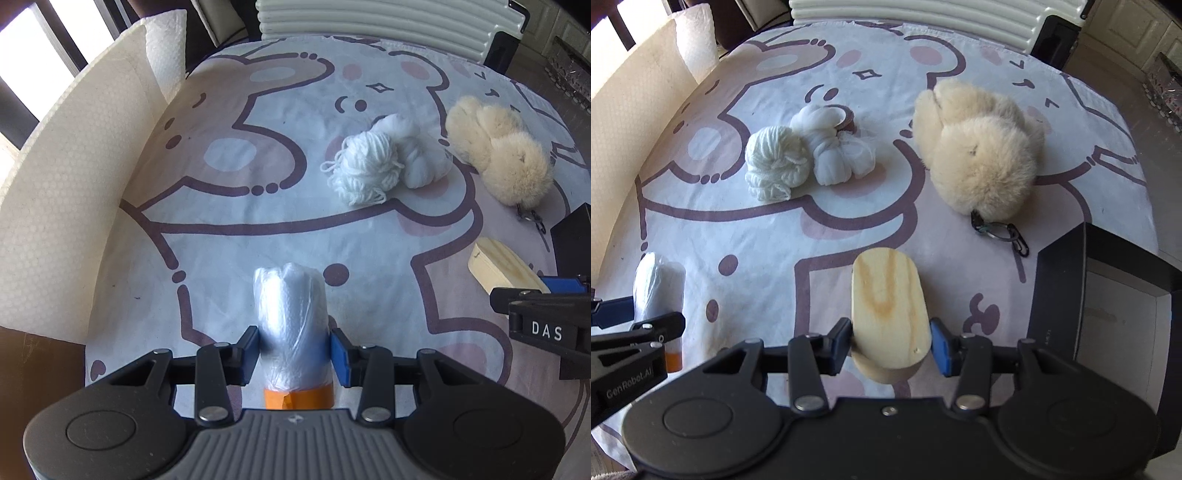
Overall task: Organize objects
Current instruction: 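Lift the wooden block with the right tool and turn it upright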
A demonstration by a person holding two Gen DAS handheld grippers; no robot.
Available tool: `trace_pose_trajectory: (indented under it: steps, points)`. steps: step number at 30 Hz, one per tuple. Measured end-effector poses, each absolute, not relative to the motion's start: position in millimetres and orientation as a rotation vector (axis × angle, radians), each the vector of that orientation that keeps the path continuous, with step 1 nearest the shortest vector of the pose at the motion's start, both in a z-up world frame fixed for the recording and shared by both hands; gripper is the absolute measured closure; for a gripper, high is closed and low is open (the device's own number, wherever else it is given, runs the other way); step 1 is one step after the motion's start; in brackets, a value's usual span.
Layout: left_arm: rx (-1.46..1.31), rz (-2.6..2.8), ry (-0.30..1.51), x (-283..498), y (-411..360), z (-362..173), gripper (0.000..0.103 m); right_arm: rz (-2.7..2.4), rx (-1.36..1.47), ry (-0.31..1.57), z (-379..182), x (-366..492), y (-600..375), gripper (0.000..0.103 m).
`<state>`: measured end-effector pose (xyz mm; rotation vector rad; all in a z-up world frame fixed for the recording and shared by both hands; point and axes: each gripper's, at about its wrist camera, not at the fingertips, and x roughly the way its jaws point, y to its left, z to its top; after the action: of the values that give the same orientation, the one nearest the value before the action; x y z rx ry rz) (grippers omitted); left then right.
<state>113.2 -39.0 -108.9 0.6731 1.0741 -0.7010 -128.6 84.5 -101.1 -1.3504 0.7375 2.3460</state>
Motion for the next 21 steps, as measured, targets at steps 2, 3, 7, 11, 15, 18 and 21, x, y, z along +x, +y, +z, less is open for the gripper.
trace_pose_trajectory:
  steps: [2, 3, 7, 11, 15, 18, 21]
  points:
    - [0.672, -0.710, 1.055, 110.8, -38.4, -102.7, 0.061, 2.345, -1.319, 0.749, -95.3, -122.5, 86.6, 0.057]
    - [0.669, -0.717, 1.051, 109.8, -37.9, -100.5, 0.061, 2.345, -1.304, 0.748, -92.3, -119.6, 86.7, 0.057]
    - [0.648, -0.731, 1.026, 104.5, -35.1, -86.9, 0.061, 2.347, -1.245, 0.759, -80.9, -106.2, 88.2, 0.058]
    - [0.617, -0.745, 1.006, 100.8, -30.4, -74.3, 0.061, 2.352, -1.201, 0.758, -72.7, -93.6, 87.2, 0.058]
    - [0.601, -0.755, 0.995, 96.9, -27.5, -66.3, 0.061, 2.353, -1.176, 0.757, -67.9, -83.6, 84.8, 0.058]
    - [0.602, -0.768, 0.980, 91.6, -27.1, -61.6, 0.061, 2.356, -1.156, 0.748, -63.5, -77.2, 83.4, 0.058]
    - [0.603, -0.785, 0.964, 87.4, -26.6, -56.9, 0.061, 2.357, -1.128, 0.748, -58.5, -70.4, 83.8, 0.058]
